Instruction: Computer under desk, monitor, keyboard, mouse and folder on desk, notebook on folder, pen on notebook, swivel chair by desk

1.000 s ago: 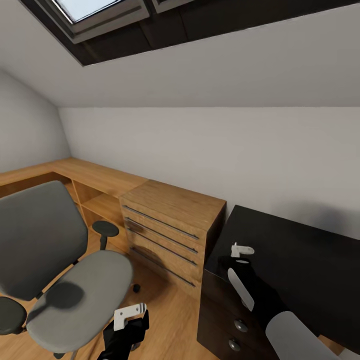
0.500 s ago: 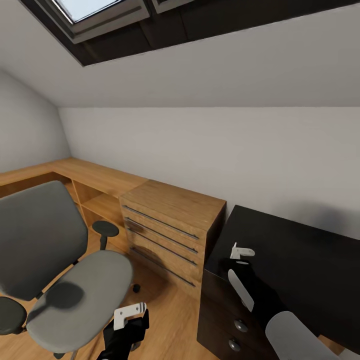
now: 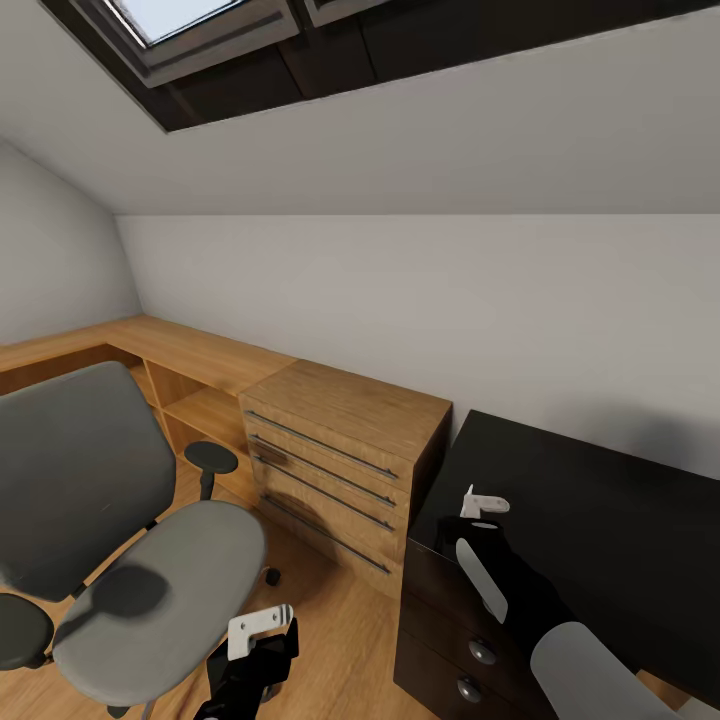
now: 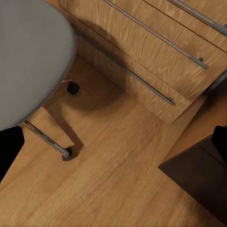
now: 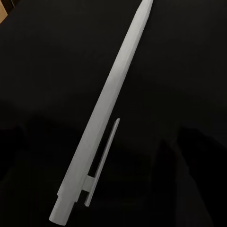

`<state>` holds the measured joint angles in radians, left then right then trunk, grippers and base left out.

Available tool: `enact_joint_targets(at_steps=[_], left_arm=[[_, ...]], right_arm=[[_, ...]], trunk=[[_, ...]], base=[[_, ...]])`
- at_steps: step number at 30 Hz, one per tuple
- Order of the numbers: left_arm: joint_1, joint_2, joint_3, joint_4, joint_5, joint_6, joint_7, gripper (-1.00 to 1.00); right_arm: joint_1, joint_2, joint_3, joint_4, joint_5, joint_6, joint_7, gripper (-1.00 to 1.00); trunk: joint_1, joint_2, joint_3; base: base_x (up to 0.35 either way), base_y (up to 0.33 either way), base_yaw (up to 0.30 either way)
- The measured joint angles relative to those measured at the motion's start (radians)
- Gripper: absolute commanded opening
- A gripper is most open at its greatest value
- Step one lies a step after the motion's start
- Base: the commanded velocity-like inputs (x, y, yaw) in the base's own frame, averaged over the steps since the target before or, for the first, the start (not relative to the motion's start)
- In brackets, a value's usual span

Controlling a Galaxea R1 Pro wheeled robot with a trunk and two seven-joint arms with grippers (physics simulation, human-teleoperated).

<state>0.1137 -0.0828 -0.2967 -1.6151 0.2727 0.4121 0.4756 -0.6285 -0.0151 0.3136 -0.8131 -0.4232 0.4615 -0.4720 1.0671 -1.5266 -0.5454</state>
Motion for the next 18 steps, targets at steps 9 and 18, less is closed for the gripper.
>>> enact_joint_targets(at_steps=[9, 18], left_arm=[[0.000, 0.000, 0.000, 0.000, 0.000, 0.000, 0.000, 1.00], [0.000, 0.000, 0.000, 0.000, 0.000, 0.000, 0.000, 1.00]], right_arm=[[0.000, 0.000, 0.000, 0.000, 0.002, 0.001, 0.000, -1.00], [0.000, 0.000, 0.000, 0.000, 0.002, 0.001, 0.001, -1.00]], trunk=[[0.000, 0.000, 0.000], [0.000, 0.000, 0.000]], base=[[0.000, 0.000, 0.000], [0.000, 0.000, 0.000]])
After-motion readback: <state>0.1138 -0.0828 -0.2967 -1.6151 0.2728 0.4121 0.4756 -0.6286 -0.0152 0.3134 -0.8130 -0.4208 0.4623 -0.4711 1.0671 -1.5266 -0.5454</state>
